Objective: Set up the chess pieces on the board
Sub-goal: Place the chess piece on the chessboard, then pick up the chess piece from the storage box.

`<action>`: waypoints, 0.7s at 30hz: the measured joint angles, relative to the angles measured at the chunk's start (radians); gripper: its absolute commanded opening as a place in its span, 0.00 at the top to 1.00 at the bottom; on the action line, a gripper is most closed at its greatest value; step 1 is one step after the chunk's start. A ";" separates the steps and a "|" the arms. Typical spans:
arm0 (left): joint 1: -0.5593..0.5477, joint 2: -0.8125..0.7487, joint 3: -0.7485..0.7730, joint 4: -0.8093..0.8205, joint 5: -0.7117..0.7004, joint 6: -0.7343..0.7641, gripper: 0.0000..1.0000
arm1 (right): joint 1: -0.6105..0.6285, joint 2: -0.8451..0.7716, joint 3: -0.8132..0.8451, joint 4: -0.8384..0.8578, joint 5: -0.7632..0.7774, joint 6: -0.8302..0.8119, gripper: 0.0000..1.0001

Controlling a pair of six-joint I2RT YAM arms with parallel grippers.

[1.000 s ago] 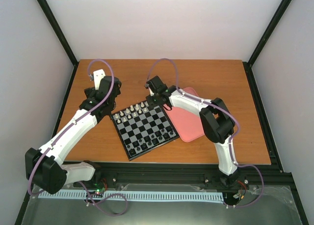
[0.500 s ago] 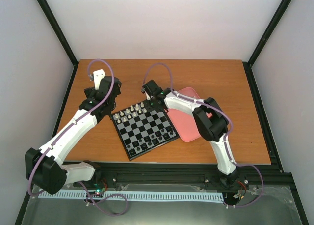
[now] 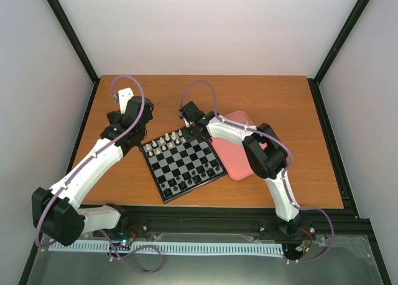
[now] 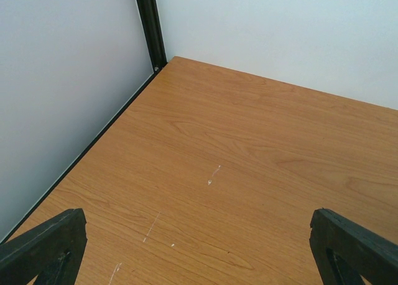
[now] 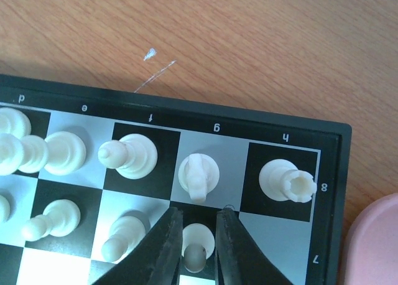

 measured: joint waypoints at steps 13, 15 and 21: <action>0.000 -0.001 0.000 0.000 0.000 0.000 0.00 | 0.015 -0.173 -0.159 0.028 0.018 -0.011 0.51; 0.000 -0.004 0.000 0.000 0.000 0.000 0.00 | 0.018 -0.238 -0.193 0.048 0.035 -0.014 0.44; 0.000 -0.011 0.000 0.000 0.000 0.000 0.00 | -0.005 -0.351 -0.232 0.081 0.174 -0.004 0.46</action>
